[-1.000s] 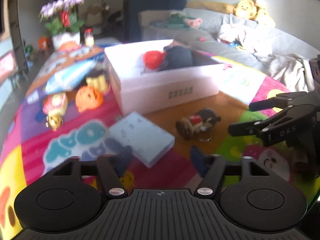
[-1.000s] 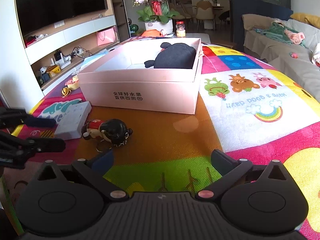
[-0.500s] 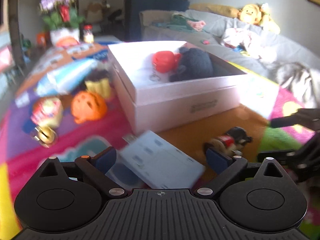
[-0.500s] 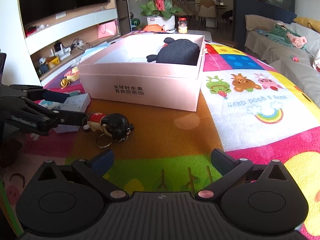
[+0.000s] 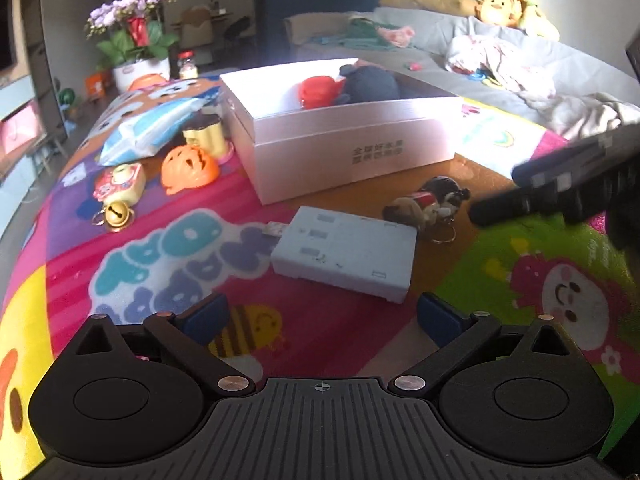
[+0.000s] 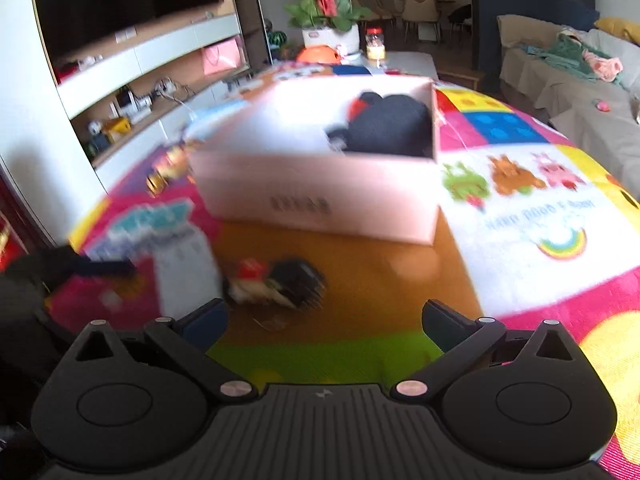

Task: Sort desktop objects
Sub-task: 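Grasp the red-and-black keychain figure with the right gripper, then lift the keychain figure with the right gripper while the left gripper lifts the charger case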

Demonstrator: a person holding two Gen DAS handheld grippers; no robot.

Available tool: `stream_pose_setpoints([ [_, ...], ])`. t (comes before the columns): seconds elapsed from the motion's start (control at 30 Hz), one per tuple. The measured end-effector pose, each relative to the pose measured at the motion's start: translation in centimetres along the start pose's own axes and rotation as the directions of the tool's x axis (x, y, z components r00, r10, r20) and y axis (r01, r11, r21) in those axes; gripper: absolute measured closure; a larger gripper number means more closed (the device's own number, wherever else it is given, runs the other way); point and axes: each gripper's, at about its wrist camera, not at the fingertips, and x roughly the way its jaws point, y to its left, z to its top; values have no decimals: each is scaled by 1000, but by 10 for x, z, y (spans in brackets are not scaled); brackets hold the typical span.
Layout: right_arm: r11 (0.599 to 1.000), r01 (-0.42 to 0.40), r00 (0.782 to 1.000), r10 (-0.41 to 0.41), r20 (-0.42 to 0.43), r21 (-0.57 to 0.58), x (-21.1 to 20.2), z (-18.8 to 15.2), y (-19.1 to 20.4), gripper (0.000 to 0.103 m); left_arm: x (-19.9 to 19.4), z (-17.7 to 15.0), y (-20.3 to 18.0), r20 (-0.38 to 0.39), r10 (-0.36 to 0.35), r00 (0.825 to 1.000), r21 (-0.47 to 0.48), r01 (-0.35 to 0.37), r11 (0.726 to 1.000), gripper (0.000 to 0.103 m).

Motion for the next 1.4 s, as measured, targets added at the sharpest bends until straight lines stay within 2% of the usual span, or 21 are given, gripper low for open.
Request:
stream_pose_setpoints([
  [0.23,993,-53,990,66,-121,104,31,26,14,18,-3,-3,0,11,5,1000,-4,-5,1000,0],
  [0.33,998,-47,989,53,-135,49,35,24,25,36,-2,-3,-2,11,6,1000,-4,-6,1000,0],
  [0.47,999,-33,990,37,-139,30,31,25,25,36,-3,1,-3,-5,4,1000,-4,-4,1000,0],
  [0.57,1000,-10,992,11,-129,10,21,25,19,36,-3,7,-8,-14,-27,1000,8,27,1000,0],
  [0.77,999,39,985,-38,-169,2,5,19,-2,36,14,29,-23,-51,7,999,90,-2,996,0],
  [0.83,999,44,981,-44,-187,-5,1,16,-5,36,23,35,-23,-72,21,997,104,-14,994,0],
  [0.9,999,44,978,-47,-203,-21,-1,12,-6,36,29,39,-21,-92,7,996,89,1,996,0],
  [0.93,999,43,976,-49,-210,-31,-3,10,-6,36,30,41,-20,-106,1,994,78,7,997,1],
  [1.0,998,38,974,-48,-223,-52,-5,7,-3,36,29,45,-20,-123,-24,992,64,32,997,14],
  [1.03,998,36,973,-48,-226,-60,-7,7,-1,36,28,46,-21,-135,-25,991,68,35,997,14],
  [1.17,996,33,975,-49,-218,-78,-21,10,4,36,16,48,-31,-145,-13,989,118,30,993,14],
  [1.3,995,22,980,-41,-195,-96,-45,16,13,36,-16,48,-48,-173,-74,982,168,104,980,15],
  [1.4,990,15,981,-41,-190,-137,-63,17,26,36,-43,45,-65,-170,-81,982,249,122,961,15],
])
